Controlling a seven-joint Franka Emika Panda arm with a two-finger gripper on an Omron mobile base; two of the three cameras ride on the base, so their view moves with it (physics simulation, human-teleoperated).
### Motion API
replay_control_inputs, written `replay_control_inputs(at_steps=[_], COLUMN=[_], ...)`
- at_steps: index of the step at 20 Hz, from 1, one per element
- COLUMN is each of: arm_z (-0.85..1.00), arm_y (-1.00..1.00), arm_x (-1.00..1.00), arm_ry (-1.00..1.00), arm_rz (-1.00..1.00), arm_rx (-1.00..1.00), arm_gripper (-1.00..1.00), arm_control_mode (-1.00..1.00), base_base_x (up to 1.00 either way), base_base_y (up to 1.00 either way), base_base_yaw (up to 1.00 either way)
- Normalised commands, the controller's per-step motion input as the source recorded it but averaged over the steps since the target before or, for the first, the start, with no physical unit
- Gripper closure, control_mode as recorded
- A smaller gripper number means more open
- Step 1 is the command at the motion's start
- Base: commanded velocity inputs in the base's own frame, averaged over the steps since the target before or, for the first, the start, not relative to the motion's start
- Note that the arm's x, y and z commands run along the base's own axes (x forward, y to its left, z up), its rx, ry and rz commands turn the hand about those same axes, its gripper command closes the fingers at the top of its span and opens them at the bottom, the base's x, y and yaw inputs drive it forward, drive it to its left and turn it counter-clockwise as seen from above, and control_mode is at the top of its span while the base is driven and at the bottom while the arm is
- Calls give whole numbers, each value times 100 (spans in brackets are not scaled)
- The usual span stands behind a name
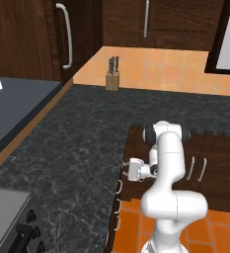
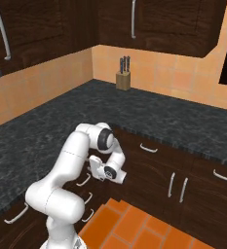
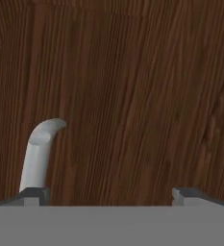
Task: Take a straw from the drawer in front and place it inside the glass cup on the dining counter.
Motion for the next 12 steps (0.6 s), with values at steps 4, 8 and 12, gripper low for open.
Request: replay_control_inputs(at_steps=[4, 8, 12], arm_z=[0, 1, 20], arm_y=[21, 16, 4], arm_x=[-19, -6, 0], arm_ry=[-27, -19, -4], arm_rz=[0, 0, 0], arm_rx=[0, 0, 0], arm_gripper=[-100, -100, -100], arm_control_mode=[-100, -100, -100], base_base_x=[0, 0, 0], base_base_y=[0, 0, 0], base_base_yaw=[0, 0, 0])
